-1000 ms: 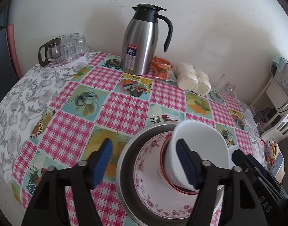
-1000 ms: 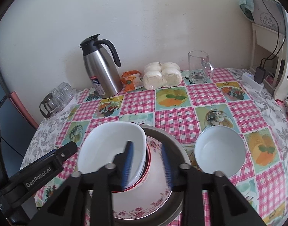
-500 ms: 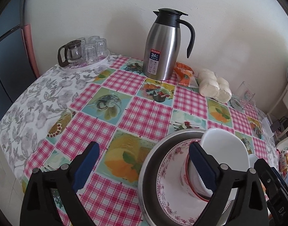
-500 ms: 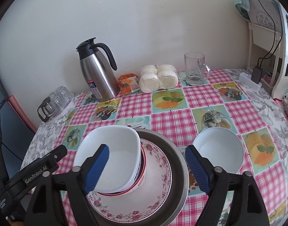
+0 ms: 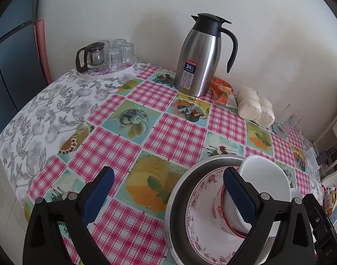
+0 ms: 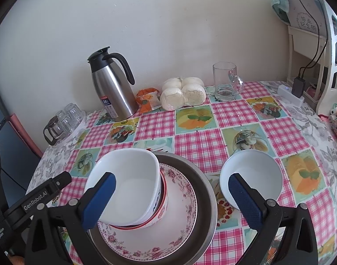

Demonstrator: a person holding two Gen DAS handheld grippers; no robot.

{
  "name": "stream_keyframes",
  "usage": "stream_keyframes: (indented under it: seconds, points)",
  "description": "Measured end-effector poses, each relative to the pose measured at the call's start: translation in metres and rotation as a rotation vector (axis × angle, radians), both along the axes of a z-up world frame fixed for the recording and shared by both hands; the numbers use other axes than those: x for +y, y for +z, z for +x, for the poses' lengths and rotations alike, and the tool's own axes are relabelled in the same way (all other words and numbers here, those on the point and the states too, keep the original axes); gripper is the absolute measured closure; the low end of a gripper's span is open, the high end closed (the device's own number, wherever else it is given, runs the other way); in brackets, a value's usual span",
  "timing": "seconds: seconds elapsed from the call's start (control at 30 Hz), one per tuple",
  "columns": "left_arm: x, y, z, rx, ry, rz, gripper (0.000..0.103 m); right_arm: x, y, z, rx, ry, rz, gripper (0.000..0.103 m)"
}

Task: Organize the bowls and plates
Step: 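Open the left gripper to release the white square bowl and withdraw, then move the left gripper to the pale blue round bowl on the tablecloth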

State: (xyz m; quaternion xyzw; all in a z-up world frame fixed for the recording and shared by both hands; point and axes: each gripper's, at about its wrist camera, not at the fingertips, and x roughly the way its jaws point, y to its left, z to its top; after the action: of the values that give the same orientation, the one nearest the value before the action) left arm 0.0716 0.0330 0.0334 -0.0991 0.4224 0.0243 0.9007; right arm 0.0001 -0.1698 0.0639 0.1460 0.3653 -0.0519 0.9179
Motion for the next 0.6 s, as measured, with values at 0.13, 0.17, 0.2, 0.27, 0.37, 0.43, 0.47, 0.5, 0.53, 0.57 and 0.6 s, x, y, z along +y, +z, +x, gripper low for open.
stream_keyframes:
  seconds: [0.13,0.17,0.2,0.27,0.37,0.43,0.47,0.5,0.53,0.57,0.6]
  points:
    - [-0.003,0.010,-0.005,-0.047,-0.010,-0.014,0.004,-0.003,0.005,-0.004,-0.030,-0.009,-0.013,0.000]
    - [-0.004,0.013,-0.006,-0.061,-0.014,-0.018,0.004,-0.004,0.006,-0.004,-0.035,-0.011,-0.014,0.000]
    - [-0.005,0.017,-0.007,-0.080,-0.021,-0.023,0.004,-0.006,0.007,-0.005,-0.037,-0.016,-0.014,0.000]
    - [-0.008,0.024,-0.010,-0.108,-0.029,-0.033,0.004,-0.014,0.010,-0.007,-0.041,-0.038,-0.011,0.000]
    - [-0.014,0.033,-0.012,-0.157,-0.071,-0.069,0.004,-0.029,0.012,-0.010,-0.041,-0.078,0.008,0.000]
    - [-0.022,0.040,-0.015,-0.193,-0.110,-0.084,0.004,-0.041,0.013,-0.012,-0.041,-0.112,0.016,0.000]
    - [-0.026,0.043,-0.017,-0.206,-0.126,-0.084,0.004,-0.047,0.013,-0.013,-0.042,-0.128,0.019,0.000]
    - [-0.032,0.046,-0.018,-0.220,-0.147,-0.085,0.004,-0.053,0.013,-0.015,-0.043,-0.143,0.023,0.000]
    - [-0.037,0.048,-0.018,-0.230,-0.168,-0.091,0.004,-0.059,0.013,-0.016,-0.042,-0.159,0.027,0.000]
    - [-0.040,0.051,-0.019,-0.237,-0.186,-0.100,0.004,-0.065,0.013,-0.018,-0.042,-0.175,0.031,0.000]
    - [-0.044,0.054,-0.020,-0.249,-0.207,-0.121,0.004,-0.071,0.013,-0.019,-0.042,-0.192,0.033,0.000]
